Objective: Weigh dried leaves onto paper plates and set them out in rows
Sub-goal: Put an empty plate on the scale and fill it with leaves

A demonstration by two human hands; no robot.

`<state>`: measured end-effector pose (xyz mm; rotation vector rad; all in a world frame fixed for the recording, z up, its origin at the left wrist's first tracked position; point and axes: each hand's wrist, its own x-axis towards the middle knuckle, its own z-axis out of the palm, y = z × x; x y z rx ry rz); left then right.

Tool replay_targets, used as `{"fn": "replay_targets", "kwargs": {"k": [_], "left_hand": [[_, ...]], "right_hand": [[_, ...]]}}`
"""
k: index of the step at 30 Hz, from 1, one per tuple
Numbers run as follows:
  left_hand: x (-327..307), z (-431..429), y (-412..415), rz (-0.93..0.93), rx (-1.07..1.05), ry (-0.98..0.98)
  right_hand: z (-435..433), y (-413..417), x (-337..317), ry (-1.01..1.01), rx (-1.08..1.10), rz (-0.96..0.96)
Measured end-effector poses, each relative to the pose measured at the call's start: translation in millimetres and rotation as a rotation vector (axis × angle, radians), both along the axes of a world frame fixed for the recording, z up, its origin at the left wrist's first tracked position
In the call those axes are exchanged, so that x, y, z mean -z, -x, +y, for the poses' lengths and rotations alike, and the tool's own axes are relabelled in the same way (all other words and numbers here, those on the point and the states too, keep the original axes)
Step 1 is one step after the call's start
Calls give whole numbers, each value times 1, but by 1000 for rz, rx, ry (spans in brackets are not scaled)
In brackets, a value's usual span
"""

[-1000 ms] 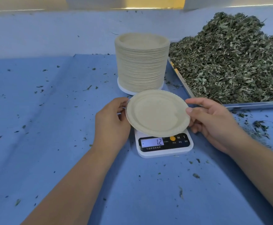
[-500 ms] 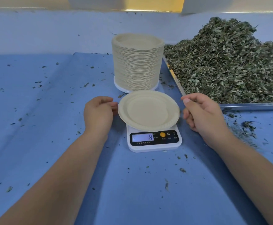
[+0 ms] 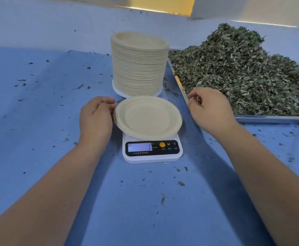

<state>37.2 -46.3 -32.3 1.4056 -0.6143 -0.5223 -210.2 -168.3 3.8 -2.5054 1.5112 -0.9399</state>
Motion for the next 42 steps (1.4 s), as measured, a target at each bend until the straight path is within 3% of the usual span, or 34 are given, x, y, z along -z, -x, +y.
{"fn": "replay_targets", "kwargs": {"k": [2,6,8,12,15,20,30,34,42], "left_hand": [[0,1,1,5,13,6],[-1,1,1,5,32,-4],[0,0,-1,0,31,-23],[0,0,-1,6,24,-44],[-2,0,1,4,26,-54],[-3,2,1,10,34,-44],[-2,1,1,15,37,-34],[-1,0,0,27,32,-26],[1,-3,0,15,18,-17]], "right_hand": [[-20,0,-3,-11,48,141],[-42,-5,-2,-331,-22,281],[-45,-6,-2,-399,-36,285],[-41,0,-2,-290,-59,286],[-39,5,-7,-75,-72,274],[-37,-1,0,-267,-14,455],[-56,4,-9,-191,94,60],[-58,3,-4,-172,87,132],[-62,7,-7,-125,124,69]]}}
